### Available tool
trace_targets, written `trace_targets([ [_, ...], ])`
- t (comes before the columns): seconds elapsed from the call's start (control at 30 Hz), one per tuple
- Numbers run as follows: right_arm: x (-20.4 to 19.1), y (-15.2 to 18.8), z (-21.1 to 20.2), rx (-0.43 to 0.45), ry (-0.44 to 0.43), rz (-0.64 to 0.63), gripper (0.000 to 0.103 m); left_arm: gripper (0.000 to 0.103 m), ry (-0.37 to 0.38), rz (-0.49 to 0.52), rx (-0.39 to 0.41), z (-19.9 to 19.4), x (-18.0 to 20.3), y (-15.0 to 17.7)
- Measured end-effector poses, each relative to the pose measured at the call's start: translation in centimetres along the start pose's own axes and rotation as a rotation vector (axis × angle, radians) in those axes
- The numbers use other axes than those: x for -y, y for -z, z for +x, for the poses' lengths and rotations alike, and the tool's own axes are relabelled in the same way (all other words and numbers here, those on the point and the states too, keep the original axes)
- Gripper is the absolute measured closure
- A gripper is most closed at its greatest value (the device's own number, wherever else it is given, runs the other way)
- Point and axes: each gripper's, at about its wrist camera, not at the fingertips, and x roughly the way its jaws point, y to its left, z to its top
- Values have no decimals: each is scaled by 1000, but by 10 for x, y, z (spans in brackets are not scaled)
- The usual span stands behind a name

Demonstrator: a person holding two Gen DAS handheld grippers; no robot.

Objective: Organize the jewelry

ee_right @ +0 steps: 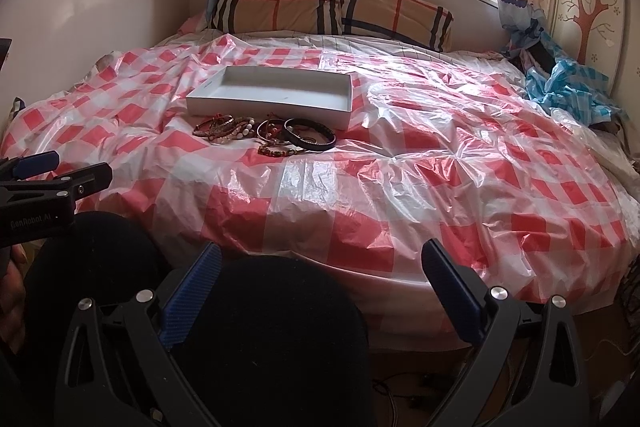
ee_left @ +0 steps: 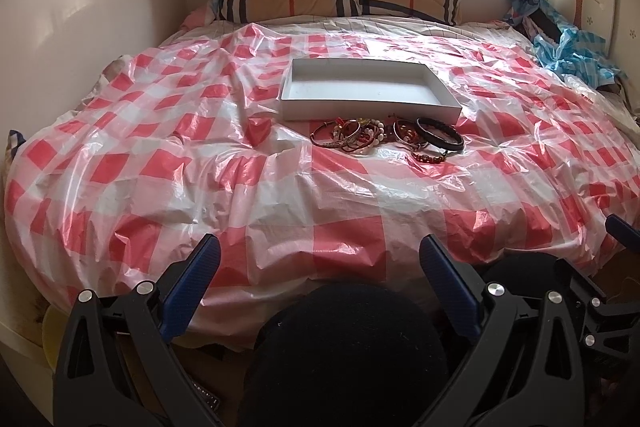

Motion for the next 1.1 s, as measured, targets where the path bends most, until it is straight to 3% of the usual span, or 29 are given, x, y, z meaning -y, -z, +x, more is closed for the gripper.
trace_targets([
  [1.1,-2,0,1,2,3,-5,7,7,9,-10,-3,1,-2,-1],
])
